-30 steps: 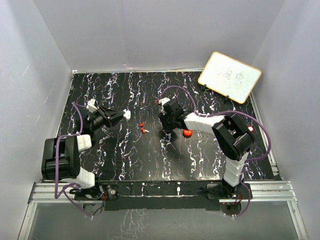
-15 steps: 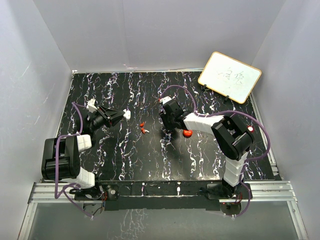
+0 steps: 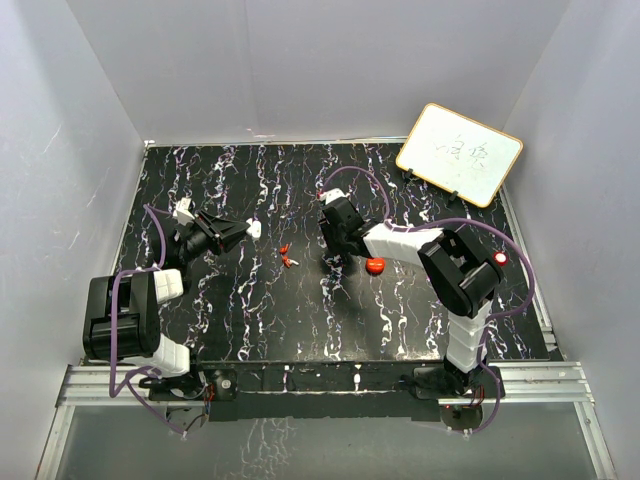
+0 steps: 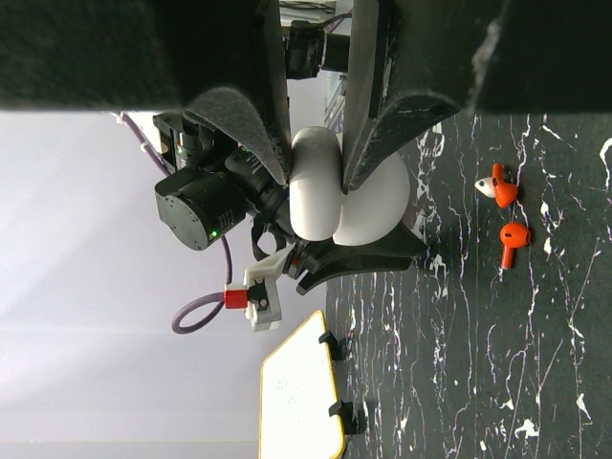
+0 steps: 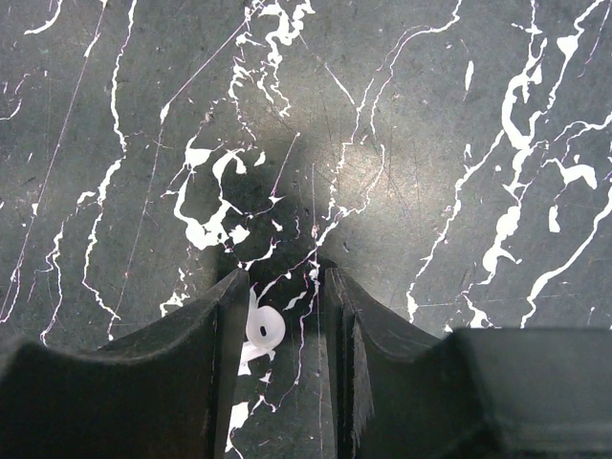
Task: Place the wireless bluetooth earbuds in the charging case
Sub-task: Pick up the earbud from the center of the board.
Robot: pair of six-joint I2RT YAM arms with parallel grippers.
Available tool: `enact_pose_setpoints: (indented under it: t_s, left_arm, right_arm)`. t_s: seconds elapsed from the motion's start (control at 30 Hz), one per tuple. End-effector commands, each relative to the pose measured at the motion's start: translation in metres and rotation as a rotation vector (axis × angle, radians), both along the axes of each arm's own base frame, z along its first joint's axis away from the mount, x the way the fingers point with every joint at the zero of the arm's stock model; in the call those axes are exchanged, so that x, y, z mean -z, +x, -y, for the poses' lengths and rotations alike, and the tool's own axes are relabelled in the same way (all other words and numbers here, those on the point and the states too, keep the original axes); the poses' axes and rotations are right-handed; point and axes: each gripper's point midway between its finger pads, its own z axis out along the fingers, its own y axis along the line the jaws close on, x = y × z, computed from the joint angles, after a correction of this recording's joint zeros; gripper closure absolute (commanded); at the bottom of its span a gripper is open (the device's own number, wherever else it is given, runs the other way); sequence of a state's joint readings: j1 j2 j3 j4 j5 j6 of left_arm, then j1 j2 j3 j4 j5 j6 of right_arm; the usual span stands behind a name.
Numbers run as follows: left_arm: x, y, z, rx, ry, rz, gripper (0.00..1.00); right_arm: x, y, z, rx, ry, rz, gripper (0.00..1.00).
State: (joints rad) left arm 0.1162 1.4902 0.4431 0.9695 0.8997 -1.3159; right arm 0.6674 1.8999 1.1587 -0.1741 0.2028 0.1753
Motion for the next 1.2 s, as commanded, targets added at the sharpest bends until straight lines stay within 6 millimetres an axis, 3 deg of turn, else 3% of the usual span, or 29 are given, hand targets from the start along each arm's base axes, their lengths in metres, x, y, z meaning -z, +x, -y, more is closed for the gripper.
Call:
enact_pose_setpoints:
  t_s: [0.0,0.17,0.47,1.17]
  left_arm:
    - [-0.008,-0.003,-0.001,0.01,0.007,0.044,1.0]
    - [-0.009,-0.003,0.0,0.011,0.006,0.047,1.0]
    - [-0.008,-0.004,-0.001,0.01,0.007,0.046,1.0]
    - [-0.009,-0.001,-0.001,0.012,0.007,0.047,1.0]
  right_arm:
    - [-0.023,0.014,-0.009,0.023,0.049,0.065,0.65]
    - [-0.035,0.013,-0.012,0.015,0.075,0.079,0.65]
    - [-0.038,0.003,-0.016,-0.027,0.115,0.063,0.64]
    - [-0.025,-0.01,-0.006,-0.025,0.1,0.043,0.66]
